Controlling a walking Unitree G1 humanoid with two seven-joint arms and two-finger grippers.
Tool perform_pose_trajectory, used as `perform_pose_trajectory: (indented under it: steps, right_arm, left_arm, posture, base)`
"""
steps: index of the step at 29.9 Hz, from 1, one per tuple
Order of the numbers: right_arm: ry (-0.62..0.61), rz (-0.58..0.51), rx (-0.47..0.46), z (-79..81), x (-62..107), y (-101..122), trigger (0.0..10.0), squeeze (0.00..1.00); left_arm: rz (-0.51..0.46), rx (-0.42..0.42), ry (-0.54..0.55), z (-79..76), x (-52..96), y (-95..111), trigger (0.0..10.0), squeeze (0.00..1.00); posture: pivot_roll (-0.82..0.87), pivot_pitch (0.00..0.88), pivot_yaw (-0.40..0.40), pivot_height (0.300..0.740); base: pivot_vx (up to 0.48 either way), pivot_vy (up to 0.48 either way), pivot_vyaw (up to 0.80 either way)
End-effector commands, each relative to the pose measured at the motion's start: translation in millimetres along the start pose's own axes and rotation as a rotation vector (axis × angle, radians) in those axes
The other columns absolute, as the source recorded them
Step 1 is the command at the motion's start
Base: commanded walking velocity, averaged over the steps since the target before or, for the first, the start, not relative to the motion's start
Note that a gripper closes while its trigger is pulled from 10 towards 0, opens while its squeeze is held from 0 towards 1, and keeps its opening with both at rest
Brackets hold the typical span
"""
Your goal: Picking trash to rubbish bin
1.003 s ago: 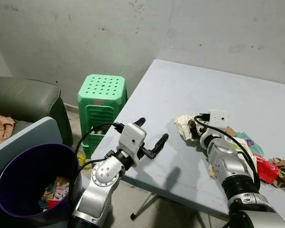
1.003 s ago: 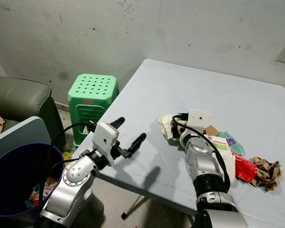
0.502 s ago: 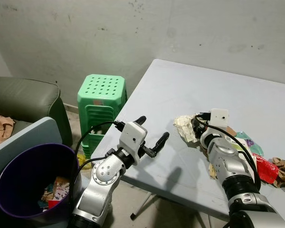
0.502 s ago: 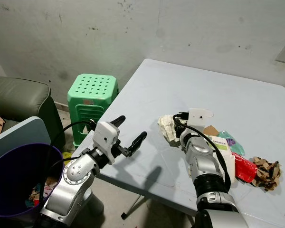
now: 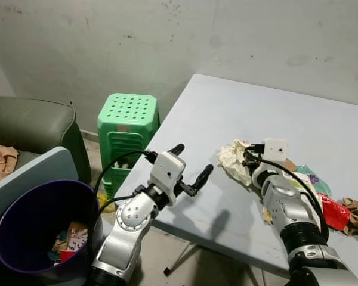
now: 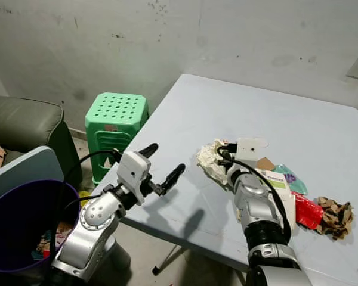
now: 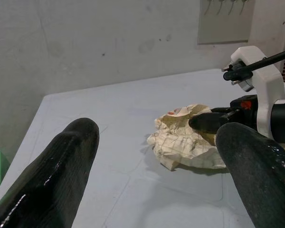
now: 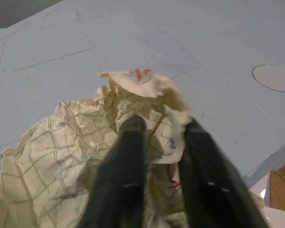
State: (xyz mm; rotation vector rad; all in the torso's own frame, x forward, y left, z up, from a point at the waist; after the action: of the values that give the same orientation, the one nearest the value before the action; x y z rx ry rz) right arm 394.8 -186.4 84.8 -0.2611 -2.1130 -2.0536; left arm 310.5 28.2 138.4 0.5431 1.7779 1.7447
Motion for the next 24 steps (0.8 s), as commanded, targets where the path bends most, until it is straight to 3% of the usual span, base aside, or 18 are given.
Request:
perform_pose_trajectory:
  steps: [1,15,24]
  right_arm:
    - [0.0,-0.032,0.016,-3.0,0.3,8.2,0.0,0.0]
    - [0.007,-0.044,0.01,-2.4,1.5,7.4,0.0,0.0]
    - [0.042,-0.106,-0.026,3.1,4.8,16.0,0.0,0.0]
  left_arm:
    - [0.002,-0.013,-0.015,-2.0,-3.1,0.5,10.0,0.0]
    - [-0.007,-0.016,-0.017,-0.7,-6.0,1.9,10.0,0.0]
    - [-0.014,-0.023,-0.008,3.9,-7.2,3.9,10.0,0.0]
  posture:
    - [-0.03,0.0,-0.07,0.74]
    - [-0.03,0.0,-0.071,0.74]
    - [-0.02,0.0,-0.071,0.74]
  base:
    - [0.0,0.0,0.0]
    - [0.0,0.0,0.0]
    - [0.0,0.0,0.0]
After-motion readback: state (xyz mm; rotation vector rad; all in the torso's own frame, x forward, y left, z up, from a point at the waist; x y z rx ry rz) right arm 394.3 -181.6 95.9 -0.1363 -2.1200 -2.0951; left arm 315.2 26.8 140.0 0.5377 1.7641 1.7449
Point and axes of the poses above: a point about 5 cm out from each wrist's last joint towards the gripper, its own x axis pointing back from the gripper into the wrist, its own y axis along the axis of the wrist's last joint, z = x × y, the point moved 4 cm from there along -x, pointing out of the wrist towards the gripper, and after that the axes turned 6 degrees about x, right-handed, at the moved point
